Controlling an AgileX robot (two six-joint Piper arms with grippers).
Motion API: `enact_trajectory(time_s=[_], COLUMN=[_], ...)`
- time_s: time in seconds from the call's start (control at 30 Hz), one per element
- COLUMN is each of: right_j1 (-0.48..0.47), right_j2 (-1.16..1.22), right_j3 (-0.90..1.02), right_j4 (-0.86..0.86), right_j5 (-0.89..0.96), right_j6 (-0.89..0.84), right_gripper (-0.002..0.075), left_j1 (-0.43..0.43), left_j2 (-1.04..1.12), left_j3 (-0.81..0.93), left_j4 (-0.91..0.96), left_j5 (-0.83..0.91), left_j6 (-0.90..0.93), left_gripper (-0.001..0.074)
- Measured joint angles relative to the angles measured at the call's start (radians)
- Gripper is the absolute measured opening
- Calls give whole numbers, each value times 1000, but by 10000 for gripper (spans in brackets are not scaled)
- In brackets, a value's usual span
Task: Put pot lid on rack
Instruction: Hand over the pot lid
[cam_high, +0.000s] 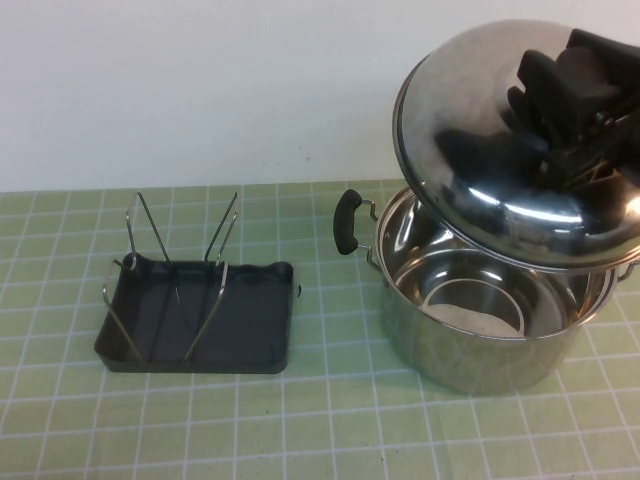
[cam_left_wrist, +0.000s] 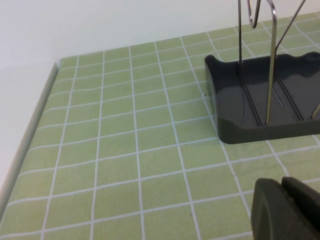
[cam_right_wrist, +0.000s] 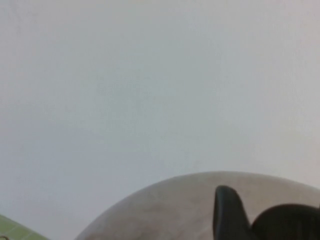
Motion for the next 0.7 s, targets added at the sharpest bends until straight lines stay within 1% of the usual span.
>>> enact_trajectory(time_s=[0.23,0.4,0.47,0.6,0.63,0.7], right_j1=[0,0,0,0,0,0], right_j2=[-30,-30,-30,-30,-30,-30], right_j3=[0,0,0,0,0,0], right_j4=[-226,-328,-357,-420,-436,-461], right_j5=[6,6,-4,-69,-89,-131], right_j6=[182,302,335,394,402,411], right_gripper=[335,335,335,335,335,335], left_j1=[0,0,0,0,0,0], left_j2=[0,0,0,0,0,-2], left_j3=[0,0,0,2,2,2], left_j4=[0,-22,-161,-649,-754,-876], left_j5=[0,-2,-19,-67,-87,-124], left_j6=[0,-11,-89,-341,-371,-398], left_gripper=[-3,-3,-3,-3,-3,-3])
